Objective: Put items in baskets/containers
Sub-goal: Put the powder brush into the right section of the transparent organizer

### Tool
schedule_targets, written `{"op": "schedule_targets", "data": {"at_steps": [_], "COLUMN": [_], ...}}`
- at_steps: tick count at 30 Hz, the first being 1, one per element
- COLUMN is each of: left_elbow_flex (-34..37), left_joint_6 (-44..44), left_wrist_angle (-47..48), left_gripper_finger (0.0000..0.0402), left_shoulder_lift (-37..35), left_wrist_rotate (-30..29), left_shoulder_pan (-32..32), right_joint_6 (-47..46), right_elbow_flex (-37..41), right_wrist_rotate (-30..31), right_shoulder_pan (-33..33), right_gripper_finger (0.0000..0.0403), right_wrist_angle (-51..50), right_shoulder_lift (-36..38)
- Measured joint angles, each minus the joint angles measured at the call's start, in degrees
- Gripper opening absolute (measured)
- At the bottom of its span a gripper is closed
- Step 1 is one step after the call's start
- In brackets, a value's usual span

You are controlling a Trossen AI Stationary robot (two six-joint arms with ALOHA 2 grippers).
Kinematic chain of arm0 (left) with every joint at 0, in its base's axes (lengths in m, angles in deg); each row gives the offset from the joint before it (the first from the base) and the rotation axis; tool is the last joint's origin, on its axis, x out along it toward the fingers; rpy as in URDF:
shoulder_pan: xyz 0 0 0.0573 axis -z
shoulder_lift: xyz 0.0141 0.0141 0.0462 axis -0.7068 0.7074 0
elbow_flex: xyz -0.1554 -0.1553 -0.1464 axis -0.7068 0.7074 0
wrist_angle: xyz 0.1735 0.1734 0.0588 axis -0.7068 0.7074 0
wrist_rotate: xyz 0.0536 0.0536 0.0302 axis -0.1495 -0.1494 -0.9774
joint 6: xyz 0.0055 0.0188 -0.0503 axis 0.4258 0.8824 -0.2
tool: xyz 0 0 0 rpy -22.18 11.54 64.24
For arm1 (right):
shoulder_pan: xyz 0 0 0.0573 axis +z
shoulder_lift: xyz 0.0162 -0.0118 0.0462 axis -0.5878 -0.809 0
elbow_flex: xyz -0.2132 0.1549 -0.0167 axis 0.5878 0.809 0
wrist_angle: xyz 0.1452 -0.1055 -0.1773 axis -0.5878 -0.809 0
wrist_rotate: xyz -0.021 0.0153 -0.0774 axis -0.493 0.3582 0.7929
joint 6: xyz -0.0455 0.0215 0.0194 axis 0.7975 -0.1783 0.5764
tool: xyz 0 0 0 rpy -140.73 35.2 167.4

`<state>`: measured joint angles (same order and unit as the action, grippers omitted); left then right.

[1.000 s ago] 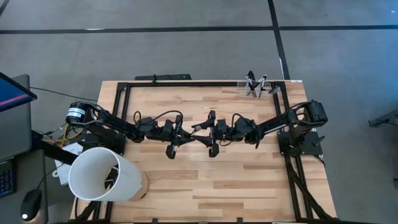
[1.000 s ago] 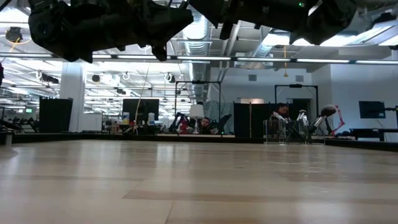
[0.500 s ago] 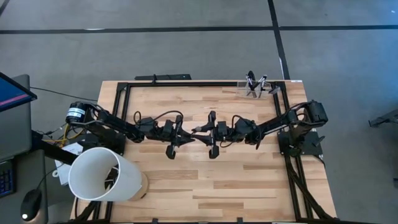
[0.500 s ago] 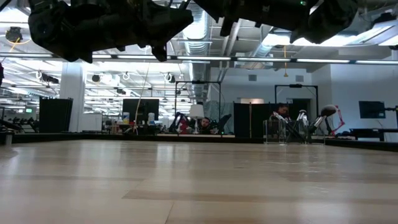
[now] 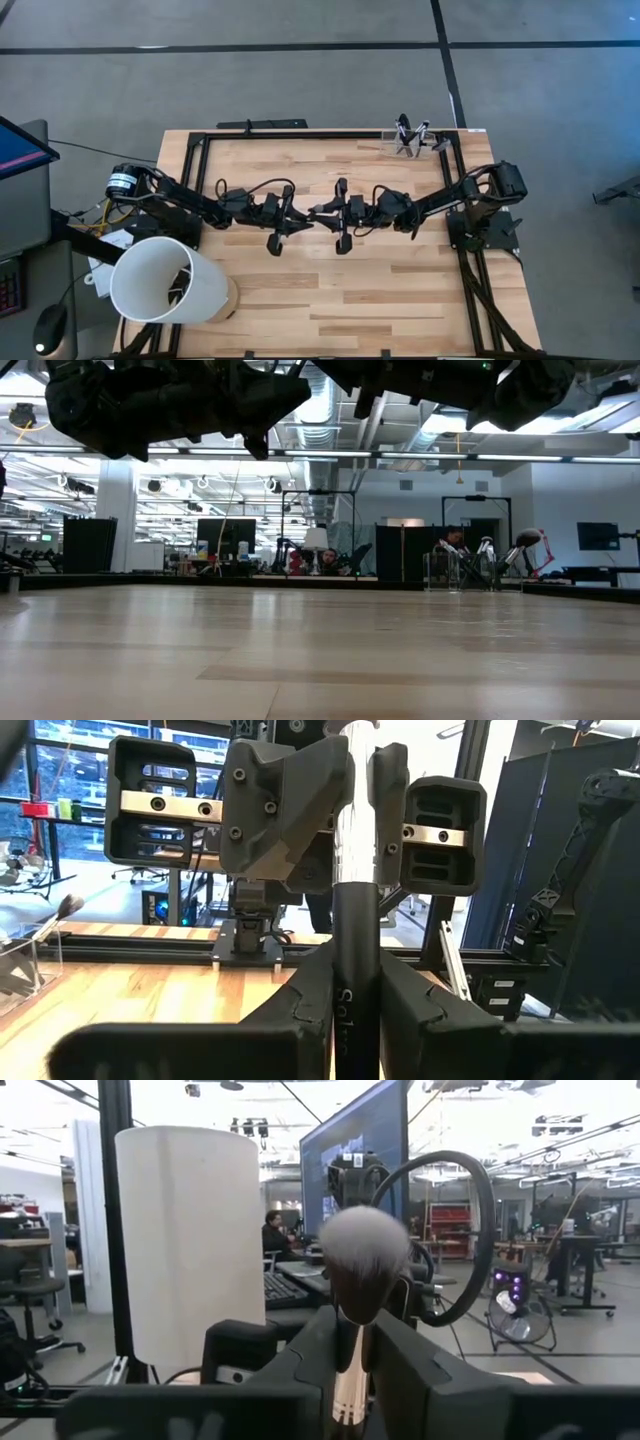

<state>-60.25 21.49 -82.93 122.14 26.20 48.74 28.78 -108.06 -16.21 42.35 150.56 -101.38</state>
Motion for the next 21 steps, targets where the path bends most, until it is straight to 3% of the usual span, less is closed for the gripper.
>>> {"op": "schedule_targets", "data": {"at_steps": [3,8,12,17,21], "left_elbow_flex": [0.0,0.0,0.0,0.0,0.0], "left_joint_6": [0.4,0.7,0.7,0.6,0.6], "left_wrist_angle": [0.1,0.3,0.7,1.9,1.9], "left_gripper_finger": [0.0052,0.0040,0.0043,0.0047,0.0040], "left_shoulder_lift": [0.0,0.0,-0.1,0.0,0.0], "left_wrist_rotate": [-0.1,0.1,0.1,-0.2,-0.2], "left_shoulder_pan": [0.0,0.0,0.0,0.0,0.0], "right_joint_6": [0.1,0.0,0.0,0.0,-0.1], "right_elbow_flex": [0.0,0.0,0.0,0.0,0.0], "right_wrist_rotate": [0.1,0.0,0.0,0.2,0.2], "right_shoulder_pan": [0.0,0.0,0.0,0.0,0.0], "right_gripper_finger": [0.0054,0.0030,0.0031,0.0063,0.0047], "right_wrist_angle": [0.0,0.0,0.0,0.4,0.3], "right_shoulder_lift": [0.0,0.0,0.0,0.0,0.0]}}
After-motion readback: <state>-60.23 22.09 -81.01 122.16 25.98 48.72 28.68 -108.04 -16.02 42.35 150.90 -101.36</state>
